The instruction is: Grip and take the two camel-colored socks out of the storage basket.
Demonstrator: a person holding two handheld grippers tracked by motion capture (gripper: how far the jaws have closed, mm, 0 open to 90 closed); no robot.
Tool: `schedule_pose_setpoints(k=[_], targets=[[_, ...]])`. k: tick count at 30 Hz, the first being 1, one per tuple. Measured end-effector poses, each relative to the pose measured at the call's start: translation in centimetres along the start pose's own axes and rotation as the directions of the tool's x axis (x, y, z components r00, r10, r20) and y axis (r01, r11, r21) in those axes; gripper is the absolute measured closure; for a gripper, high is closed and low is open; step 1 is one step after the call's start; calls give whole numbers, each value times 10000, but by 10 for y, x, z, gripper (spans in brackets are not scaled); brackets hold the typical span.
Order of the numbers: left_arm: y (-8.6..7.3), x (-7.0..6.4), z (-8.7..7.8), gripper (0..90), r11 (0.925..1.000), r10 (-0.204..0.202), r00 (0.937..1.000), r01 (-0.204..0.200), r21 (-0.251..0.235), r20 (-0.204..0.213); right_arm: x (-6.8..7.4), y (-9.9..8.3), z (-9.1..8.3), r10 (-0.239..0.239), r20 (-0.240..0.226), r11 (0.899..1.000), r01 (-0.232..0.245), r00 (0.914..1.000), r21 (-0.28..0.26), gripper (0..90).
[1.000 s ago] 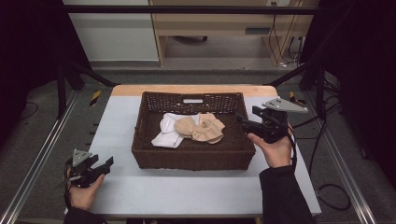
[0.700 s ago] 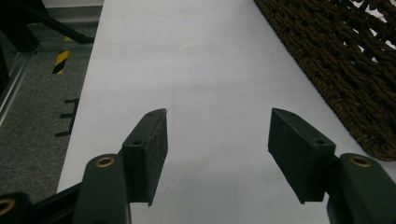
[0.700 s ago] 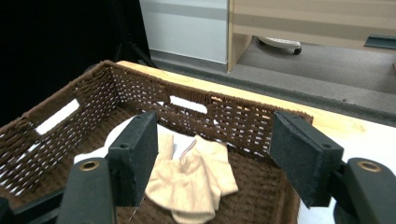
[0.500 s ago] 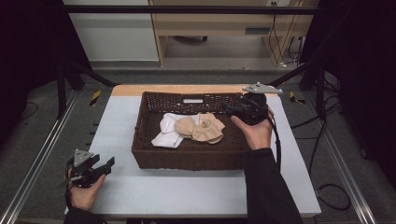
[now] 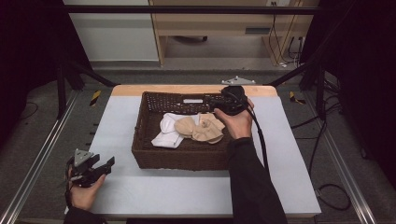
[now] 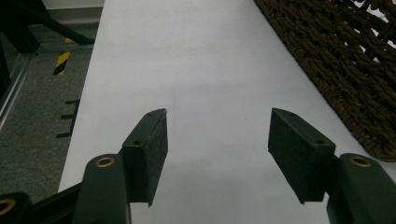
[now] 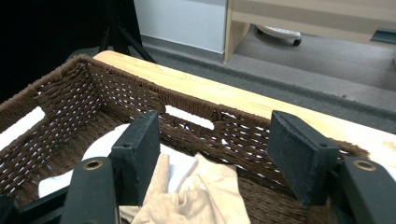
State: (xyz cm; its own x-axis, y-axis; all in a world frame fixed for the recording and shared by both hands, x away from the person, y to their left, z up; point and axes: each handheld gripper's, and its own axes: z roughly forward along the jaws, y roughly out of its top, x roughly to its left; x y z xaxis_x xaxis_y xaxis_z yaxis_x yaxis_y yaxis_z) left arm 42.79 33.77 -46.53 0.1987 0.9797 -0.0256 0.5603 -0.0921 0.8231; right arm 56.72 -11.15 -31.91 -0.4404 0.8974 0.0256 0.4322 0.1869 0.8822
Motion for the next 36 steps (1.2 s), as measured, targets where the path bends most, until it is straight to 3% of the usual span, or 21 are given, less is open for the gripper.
schedule_pose_setpoints(k=[10,20,24,31,36], targets=[[0,1,0,376,10000,-4,10000,4,28,-33,3,-16,40,162,35,9961,-165,9999,869,384],[0,1,-1,376,10000,1,10000,-1,-38,34,-4,-39,59,394,241,9875,-427,9989,1518,418],[0,1,-1,376,10000,3,10000,-3,-19,31,-8,-52,68,355,273,9785,-403,9990,2024,424],[0,2,-1,377,10000,-9,10000,9,-14,31,-11,-57,72,468,124,9730,-484,9988,2257,435],[0,1,-1,377,10000,-4,10000,4,-31,63,-14,-66,81,535,129,9555,-549,9985,2898,455]])
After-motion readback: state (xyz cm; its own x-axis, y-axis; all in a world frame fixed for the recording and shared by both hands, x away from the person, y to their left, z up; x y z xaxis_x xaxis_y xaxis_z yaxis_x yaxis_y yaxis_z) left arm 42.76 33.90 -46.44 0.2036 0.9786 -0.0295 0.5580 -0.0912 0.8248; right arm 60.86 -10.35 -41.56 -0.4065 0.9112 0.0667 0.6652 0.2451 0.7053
